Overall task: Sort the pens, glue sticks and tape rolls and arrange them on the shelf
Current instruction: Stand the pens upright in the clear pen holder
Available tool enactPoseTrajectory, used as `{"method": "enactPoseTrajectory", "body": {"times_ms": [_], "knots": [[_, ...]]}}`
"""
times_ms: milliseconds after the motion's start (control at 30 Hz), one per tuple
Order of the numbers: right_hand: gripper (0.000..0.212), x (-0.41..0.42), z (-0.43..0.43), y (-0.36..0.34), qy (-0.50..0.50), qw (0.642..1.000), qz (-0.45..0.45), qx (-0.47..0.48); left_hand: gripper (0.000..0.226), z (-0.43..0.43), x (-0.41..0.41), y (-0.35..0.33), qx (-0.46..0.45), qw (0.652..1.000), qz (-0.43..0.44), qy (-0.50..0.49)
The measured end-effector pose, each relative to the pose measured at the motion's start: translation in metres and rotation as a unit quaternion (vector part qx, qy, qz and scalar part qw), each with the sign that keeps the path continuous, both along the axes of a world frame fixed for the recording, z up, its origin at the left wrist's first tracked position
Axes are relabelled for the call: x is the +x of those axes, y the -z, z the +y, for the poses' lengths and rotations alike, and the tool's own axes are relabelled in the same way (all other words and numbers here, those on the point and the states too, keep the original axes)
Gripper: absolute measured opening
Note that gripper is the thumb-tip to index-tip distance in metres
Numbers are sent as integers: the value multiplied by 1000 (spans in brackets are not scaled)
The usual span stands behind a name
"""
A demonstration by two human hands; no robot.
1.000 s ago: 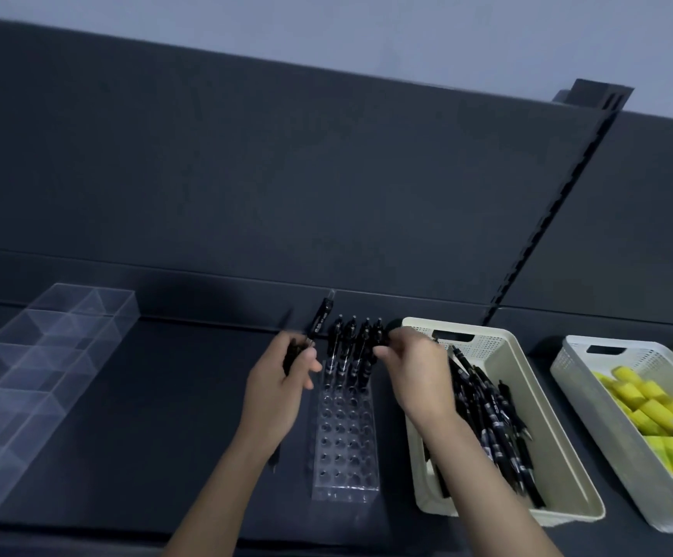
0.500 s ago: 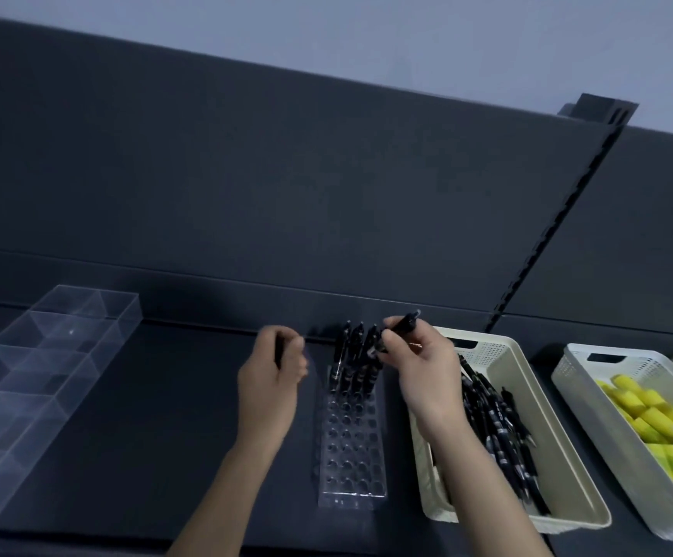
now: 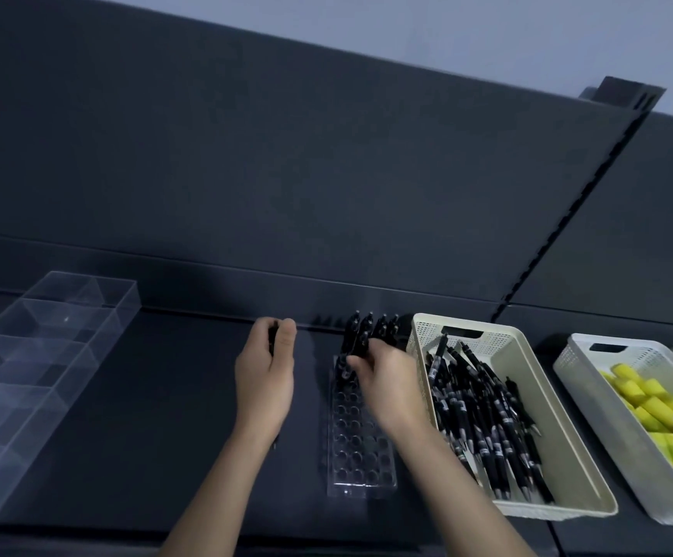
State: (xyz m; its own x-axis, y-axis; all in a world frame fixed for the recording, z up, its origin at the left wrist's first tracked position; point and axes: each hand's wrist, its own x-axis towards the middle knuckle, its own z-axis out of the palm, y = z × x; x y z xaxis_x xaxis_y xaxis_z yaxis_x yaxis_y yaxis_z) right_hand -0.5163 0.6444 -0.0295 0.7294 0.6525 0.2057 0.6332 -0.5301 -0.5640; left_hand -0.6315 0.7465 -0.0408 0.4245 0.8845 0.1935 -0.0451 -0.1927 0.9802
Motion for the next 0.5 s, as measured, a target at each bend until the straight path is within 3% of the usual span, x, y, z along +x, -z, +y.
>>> {"method": "enactPoseTrajectory", "body": {"times_ms": [167, 333, 433, 500], "knots": [[38, 1, 4, 7, -8, 999, 19, -45, 51, 1, 3, -2, -8, 1000, -11, 4], [38, 2, -6, 0, -14, 998, 17, -64, 43, 1, 5, -2, -8, 1000, -18, 13], [26, -6, -20, -5, -34, 998, 51, -4, 31, -1, 7, -6, -32, 998, -48, 20], [14, -20, -22, -8, -115, 987, 112, 17, 31, -6, 12, -12, -66, 993, -90, 25]]}}
